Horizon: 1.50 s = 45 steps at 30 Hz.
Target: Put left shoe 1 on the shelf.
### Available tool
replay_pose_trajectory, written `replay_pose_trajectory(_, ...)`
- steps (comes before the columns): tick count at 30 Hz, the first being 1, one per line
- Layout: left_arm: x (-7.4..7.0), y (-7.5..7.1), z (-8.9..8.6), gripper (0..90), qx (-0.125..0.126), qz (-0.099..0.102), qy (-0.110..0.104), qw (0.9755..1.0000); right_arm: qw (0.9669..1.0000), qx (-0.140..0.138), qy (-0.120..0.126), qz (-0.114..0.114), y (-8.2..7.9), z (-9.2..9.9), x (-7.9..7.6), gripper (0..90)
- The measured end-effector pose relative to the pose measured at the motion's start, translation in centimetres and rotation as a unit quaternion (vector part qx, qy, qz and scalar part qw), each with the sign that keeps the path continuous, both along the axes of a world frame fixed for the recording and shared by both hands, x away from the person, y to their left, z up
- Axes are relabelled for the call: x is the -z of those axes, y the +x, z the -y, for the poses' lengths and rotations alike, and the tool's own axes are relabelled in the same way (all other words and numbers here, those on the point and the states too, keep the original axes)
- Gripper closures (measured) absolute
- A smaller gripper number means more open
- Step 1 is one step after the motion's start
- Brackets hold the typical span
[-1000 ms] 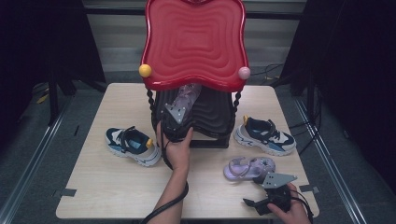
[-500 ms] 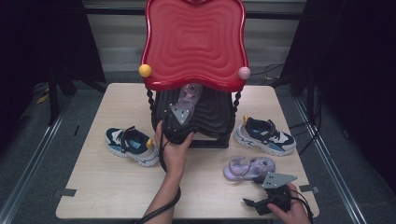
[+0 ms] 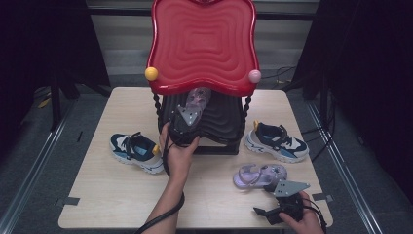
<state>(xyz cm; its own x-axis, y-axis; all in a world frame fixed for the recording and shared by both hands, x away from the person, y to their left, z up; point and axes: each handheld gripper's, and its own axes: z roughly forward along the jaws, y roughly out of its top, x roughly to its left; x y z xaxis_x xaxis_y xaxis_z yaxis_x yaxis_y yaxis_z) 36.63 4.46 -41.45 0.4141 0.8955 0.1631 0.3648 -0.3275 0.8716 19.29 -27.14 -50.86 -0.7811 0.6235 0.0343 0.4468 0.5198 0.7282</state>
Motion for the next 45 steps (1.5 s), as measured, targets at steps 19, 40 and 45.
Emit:
replay_pose_trajectory(19, -0.5, 0.3, 0.0, 36.8, -0.064, 0.048, -0.074, 0.9941, 1.0, -0.001, -0.001, 0.0, 0.0, 0.0, 0.0, 15.4)
replay_pose_trajectory(40, 0.5, 0.4, 1.5, 30.0, -0.055, 0.004, -0.069, 0.9961, 1.0, -0.001, -0.001, 0.001, 0.0, 0.0, 0.0, 15.4)
replay_pose_trajectory(45, 0.3, 0.3, 1.6, 27.6, -0.043, 0.002, -0.062, 0.9971, 1.0, -0.002, -0.001, 0.001, 0.0, 0.0, 0.0, 15.4)
